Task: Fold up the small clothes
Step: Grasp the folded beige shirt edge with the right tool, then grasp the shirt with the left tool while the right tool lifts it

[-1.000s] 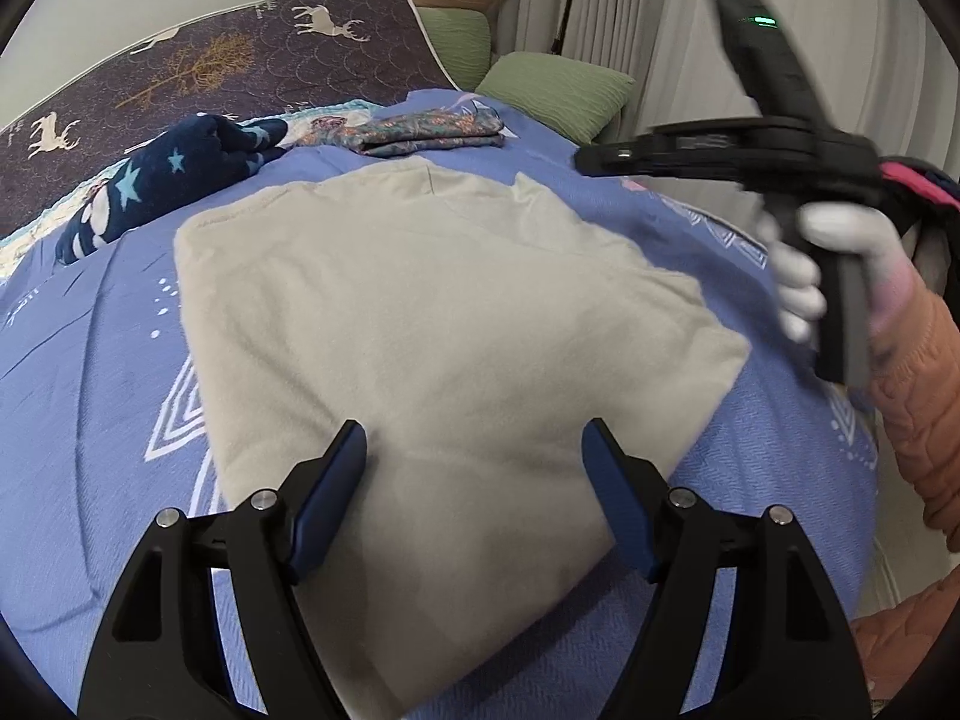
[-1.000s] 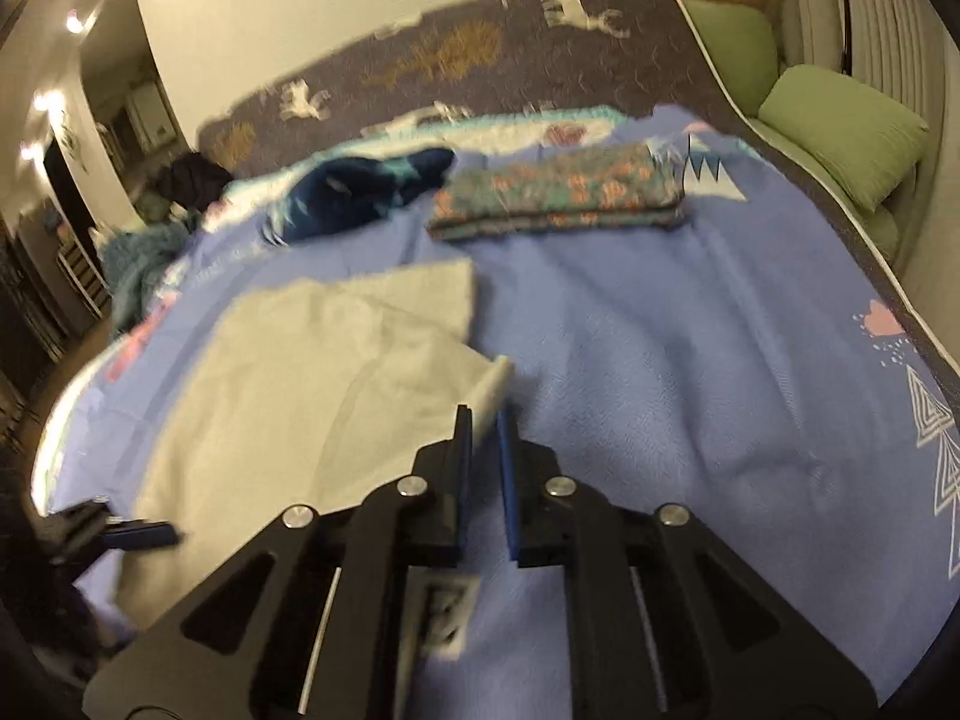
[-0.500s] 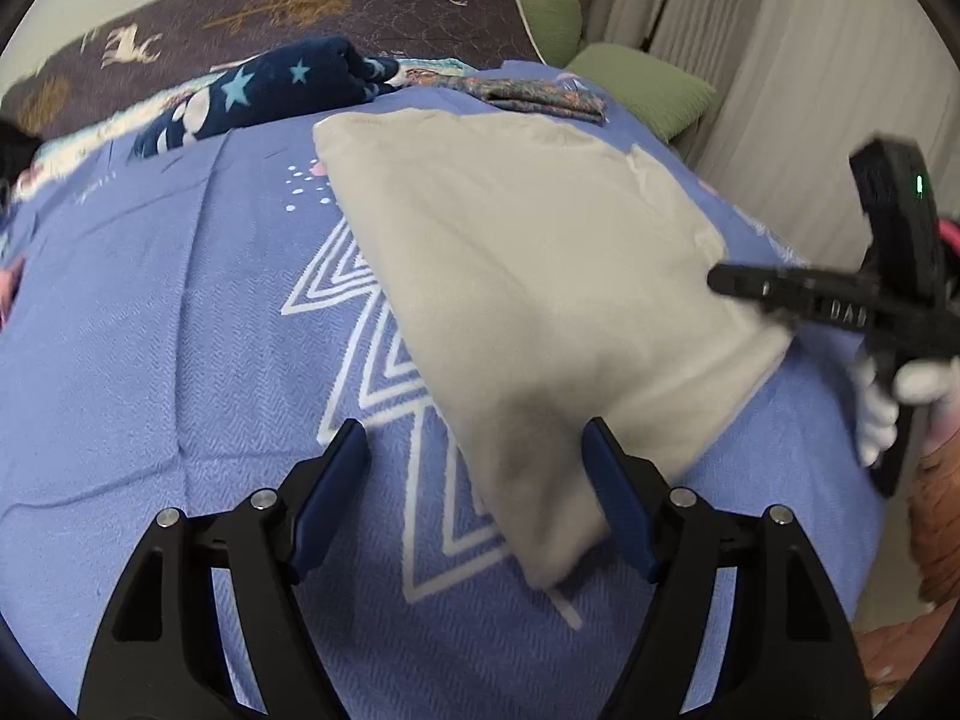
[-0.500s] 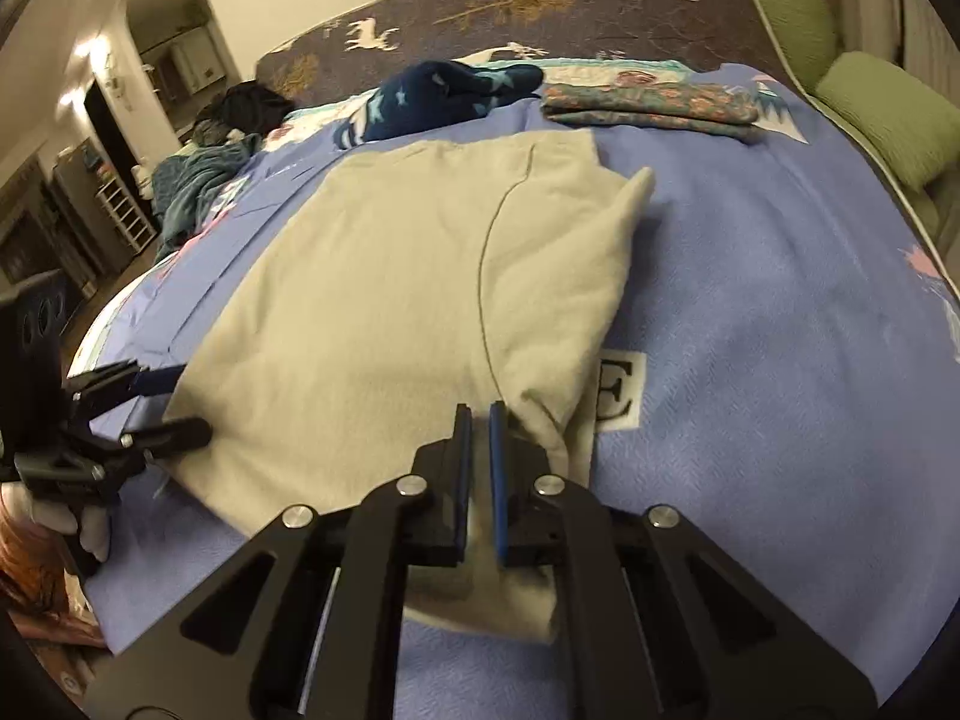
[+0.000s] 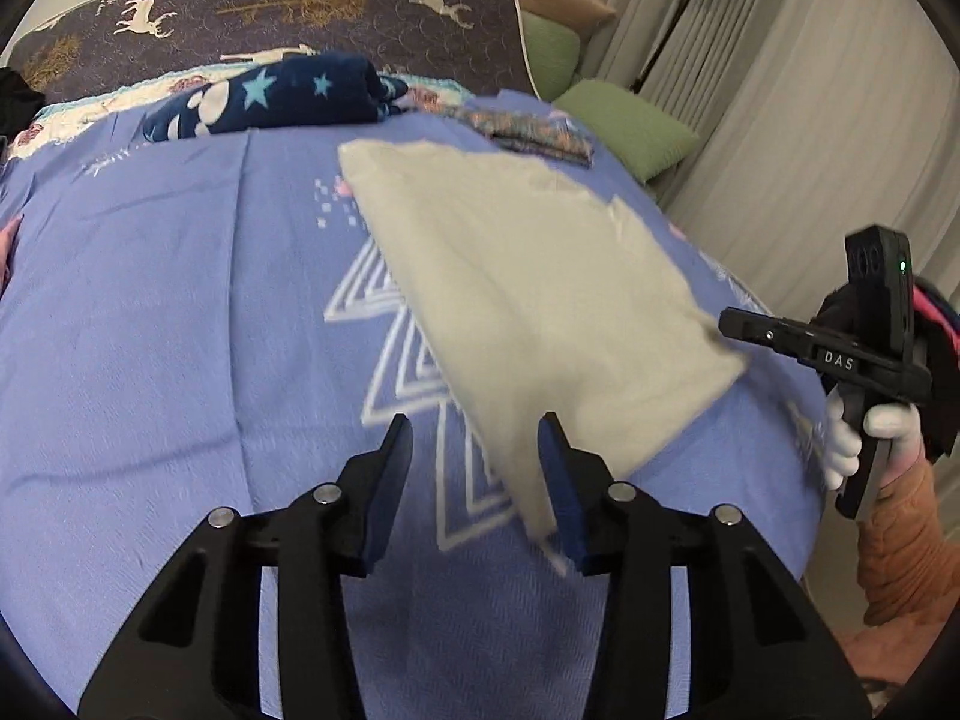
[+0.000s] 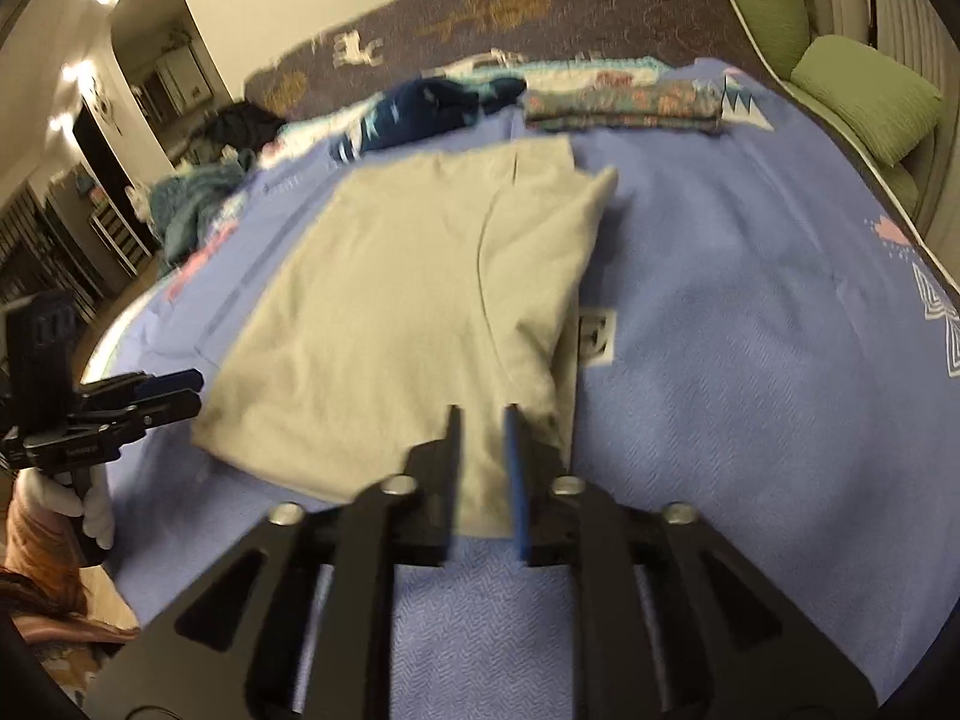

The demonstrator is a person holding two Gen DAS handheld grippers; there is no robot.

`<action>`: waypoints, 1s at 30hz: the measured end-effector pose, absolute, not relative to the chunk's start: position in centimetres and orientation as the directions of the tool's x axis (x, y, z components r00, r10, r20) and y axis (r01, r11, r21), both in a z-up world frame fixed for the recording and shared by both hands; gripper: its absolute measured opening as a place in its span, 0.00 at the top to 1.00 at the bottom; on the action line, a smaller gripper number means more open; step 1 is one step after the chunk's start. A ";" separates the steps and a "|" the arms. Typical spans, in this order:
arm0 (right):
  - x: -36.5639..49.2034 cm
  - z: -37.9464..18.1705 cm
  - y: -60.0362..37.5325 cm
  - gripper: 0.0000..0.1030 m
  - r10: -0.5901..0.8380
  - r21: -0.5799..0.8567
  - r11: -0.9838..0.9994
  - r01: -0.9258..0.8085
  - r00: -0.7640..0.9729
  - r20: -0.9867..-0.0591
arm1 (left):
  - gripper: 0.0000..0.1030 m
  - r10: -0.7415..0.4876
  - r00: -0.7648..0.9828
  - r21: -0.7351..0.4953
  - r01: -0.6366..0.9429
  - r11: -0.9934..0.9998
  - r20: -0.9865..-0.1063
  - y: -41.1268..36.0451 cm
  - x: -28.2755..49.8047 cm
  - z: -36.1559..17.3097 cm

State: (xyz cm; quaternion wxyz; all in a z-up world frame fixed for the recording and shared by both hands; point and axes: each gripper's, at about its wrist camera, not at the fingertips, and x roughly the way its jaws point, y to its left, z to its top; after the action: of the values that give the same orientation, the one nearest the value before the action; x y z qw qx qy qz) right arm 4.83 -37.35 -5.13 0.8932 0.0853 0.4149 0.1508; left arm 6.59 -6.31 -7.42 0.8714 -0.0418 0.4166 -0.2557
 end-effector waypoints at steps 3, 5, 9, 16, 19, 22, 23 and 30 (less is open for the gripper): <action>5.4 -4.9 -38.6 0.63 0.324 0.294 0.944 -0.153 0.615 -0.719 | 0.54 -0.506 0.510 -0.327 0.402 0.855 -0.696 -6.4 8.0 -7.3; 5.7 -5.3 -39.2 0.59 0.332 0.316 0.939 -0.137 0.602 -0.726 | 0.49 -0.516 0.495 -0.359 0.381 0.852 -0.700 -6.5 8.9 -7.8; 6.1 -6.8 -40.1 0.52 0.355 0.353 0.928 -0.119 0.569 -0.742 | 0.46 -0.533 0.444 -0.414 0.342 0.844 -0.720 -7.1 10.4 -9.7; 7.3 -8.3 -40.6 0.46 0.428 0.430 0.894 -0.129 0.530 -0.732 | 0.43 -0.581 0.415 -0.480 0.330 0.813 -0.700 -7.5 12.4 -10.5; 8.1 -8.4 -40.1 0.41 0.447 0.437 0.887 -0.151 0.521 -0.727 | 0.43 -0.580 0.412 -0.478 0.331 0.813 -0.703 -7.9 13.5 -10.6; 9.2 -8.6 -39.6 0.41 0.451 0.432 0.886 -0.166 0.516 -0.728 | 0.43 -0.573 0.415 -0.461 0.344 0.818 -0.707 -8.5 14.1 -10.6; 9.4 -8.8 -39.5 0.41 0.456 0.435 0.884 -0.171 0.517 -0.724 | 0.43 -0.574 0.415 -0.460 0.348 0.817 -0.706 -8.6 14.3 -10.6; 11.7 -9.1 -39.5 0.41 0.512 0.478 0.854 -0.204 0.493 -0.704 | 0.43 -0.626 0.377 -0.523 0.345 0.779 -0.683 -8.1 16.3 -11.0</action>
State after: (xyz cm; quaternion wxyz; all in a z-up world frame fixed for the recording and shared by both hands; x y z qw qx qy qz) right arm 11.75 -39.48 -9.11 0.8474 0.1683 0.4571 0.2110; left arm 16.34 -8.07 -11.01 0.8163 -0.1486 0.4724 -0.2973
